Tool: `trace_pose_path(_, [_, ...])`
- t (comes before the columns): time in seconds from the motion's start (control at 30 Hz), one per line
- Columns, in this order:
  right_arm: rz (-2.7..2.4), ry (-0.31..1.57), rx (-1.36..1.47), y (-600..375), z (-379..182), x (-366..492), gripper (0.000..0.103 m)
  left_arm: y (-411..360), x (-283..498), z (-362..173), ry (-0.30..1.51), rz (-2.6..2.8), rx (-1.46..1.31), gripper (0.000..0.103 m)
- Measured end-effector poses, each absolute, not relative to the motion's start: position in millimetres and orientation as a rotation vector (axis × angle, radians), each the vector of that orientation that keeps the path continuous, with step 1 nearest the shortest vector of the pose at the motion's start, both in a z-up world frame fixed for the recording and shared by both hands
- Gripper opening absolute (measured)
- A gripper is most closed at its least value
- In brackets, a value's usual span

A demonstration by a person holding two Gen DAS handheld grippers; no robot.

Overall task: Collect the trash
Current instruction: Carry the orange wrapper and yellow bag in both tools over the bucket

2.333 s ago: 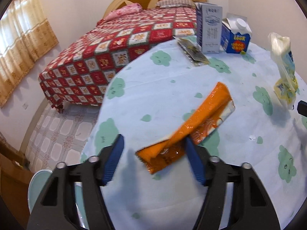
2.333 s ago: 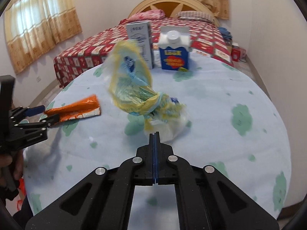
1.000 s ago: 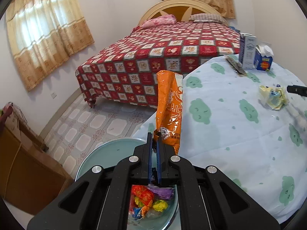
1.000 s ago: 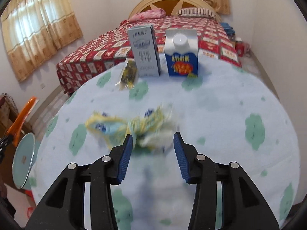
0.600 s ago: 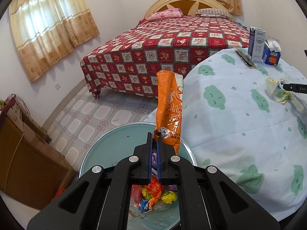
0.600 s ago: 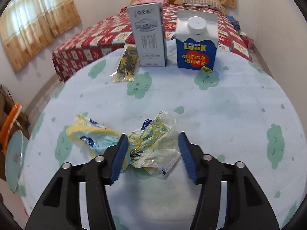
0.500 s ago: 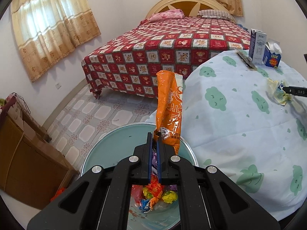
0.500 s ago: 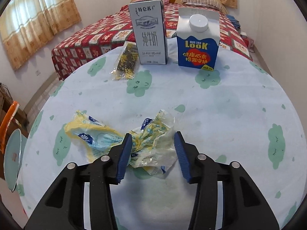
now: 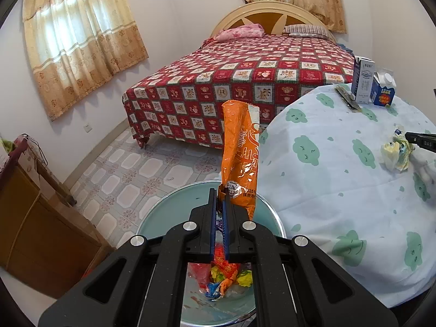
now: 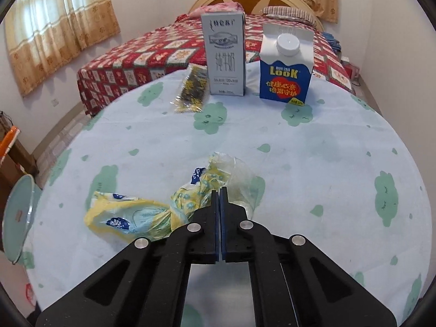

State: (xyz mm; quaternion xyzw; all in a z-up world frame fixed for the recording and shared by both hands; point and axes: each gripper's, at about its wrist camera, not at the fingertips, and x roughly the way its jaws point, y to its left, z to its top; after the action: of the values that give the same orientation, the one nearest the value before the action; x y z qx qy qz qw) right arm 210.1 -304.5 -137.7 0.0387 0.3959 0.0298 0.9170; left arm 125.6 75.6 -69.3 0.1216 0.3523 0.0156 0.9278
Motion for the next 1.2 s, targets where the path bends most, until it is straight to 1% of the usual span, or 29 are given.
trace_pose_path(0.23, [0.102, 0.754, 0.103, -290, -116, 193, 0.001, 86, 112, -61, 0.697, 0.063, 0.258, 0.004])
trace_pose_path(0.53, [0.202, 0.693, 0.085, -243, -92, 179, 0.001, 110, 89, -61, 0.698, 0.153, 0.256, 0.004])
trace_pose_path(0.9, [0.308, 0.683, 0.048, -172, -83, 170, 0.002, 133, 70, -66, 0.714, 0.215, 0.250, 0.004])
trace_pose_path(1.2, [0.355, 0.684, 0.008, -135, -83, 167, 0.002, 144, 66, -74, 0.739, 0.237, 0.258, 0.004])
